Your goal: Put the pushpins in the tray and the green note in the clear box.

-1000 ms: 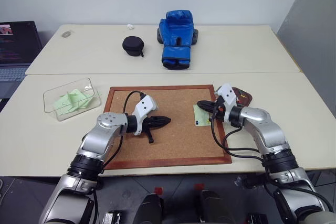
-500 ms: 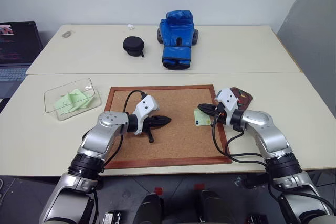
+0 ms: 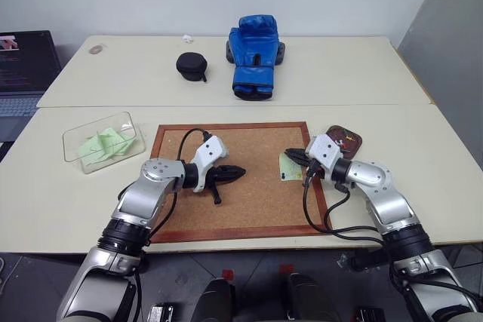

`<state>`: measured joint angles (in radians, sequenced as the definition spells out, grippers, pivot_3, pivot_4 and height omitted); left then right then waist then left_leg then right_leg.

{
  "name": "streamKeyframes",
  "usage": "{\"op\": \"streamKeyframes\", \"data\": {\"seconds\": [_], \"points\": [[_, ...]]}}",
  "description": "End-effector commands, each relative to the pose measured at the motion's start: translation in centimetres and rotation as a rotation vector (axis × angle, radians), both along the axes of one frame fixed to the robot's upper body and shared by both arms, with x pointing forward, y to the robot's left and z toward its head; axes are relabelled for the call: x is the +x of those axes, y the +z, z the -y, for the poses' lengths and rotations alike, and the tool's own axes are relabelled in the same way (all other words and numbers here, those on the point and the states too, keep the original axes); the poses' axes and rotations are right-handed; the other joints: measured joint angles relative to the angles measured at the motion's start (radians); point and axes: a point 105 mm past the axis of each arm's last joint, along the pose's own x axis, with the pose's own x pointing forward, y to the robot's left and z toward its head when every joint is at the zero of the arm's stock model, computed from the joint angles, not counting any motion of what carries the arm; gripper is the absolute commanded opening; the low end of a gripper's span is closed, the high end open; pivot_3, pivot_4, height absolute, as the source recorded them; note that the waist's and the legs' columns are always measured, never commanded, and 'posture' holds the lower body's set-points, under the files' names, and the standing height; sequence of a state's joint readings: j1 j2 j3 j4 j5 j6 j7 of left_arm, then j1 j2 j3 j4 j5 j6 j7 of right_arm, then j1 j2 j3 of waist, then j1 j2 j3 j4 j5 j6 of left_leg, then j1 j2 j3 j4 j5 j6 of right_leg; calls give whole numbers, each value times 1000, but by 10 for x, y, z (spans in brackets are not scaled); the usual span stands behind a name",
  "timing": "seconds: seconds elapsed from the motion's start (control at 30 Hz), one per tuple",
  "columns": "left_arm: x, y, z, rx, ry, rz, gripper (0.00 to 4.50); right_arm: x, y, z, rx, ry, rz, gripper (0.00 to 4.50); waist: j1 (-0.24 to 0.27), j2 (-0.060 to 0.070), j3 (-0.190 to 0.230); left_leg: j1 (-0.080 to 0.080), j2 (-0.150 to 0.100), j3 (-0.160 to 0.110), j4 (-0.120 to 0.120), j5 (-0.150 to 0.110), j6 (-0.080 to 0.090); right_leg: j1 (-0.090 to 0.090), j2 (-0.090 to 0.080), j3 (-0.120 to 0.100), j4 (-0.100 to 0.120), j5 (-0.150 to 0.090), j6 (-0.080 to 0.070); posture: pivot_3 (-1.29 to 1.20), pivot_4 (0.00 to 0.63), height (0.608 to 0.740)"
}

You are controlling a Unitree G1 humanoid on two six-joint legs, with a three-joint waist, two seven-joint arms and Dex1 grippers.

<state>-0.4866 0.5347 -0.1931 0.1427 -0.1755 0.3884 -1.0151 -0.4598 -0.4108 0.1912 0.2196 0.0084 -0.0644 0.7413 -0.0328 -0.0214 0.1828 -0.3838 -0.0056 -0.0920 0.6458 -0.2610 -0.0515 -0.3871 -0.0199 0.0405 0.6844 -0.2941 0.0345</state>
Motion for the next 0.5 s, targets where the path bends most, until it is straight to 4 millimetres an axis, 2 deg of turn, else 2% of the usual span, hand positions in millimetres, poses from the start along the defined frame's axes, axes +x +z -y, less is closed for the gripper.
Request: {"op": "streamKeyframes", "data": {"seconds": [0.03, 0.3, 0.5], "points": [[2, 0, -1, 24, 7, 5, 0, 3, 14, -3, -24, 21, 121, 14, 0, 0, 0, 0, 0, 0, 0, 0, 0, 0, 0, 0, 0, 0, 0, 0, 150, 740], [3, 3, -1, 19, 4, 13, 0, -5, 3, -6, -104, 99, 182, 14, 0, 0, 0, 0, 0, 1, 0, 0, 0, 0, 0, 0, 0, 0, 0, 0, 150, 740], [4, 3, 0, 18, 2, 15, 0, -6, 0, -6, -102, 119, 176, 14, 0, 0, 0, 1, 0, 1, 0, 0, 0, 0, 0, 0, 1, 0, 0, 0, 150, 740]]}}
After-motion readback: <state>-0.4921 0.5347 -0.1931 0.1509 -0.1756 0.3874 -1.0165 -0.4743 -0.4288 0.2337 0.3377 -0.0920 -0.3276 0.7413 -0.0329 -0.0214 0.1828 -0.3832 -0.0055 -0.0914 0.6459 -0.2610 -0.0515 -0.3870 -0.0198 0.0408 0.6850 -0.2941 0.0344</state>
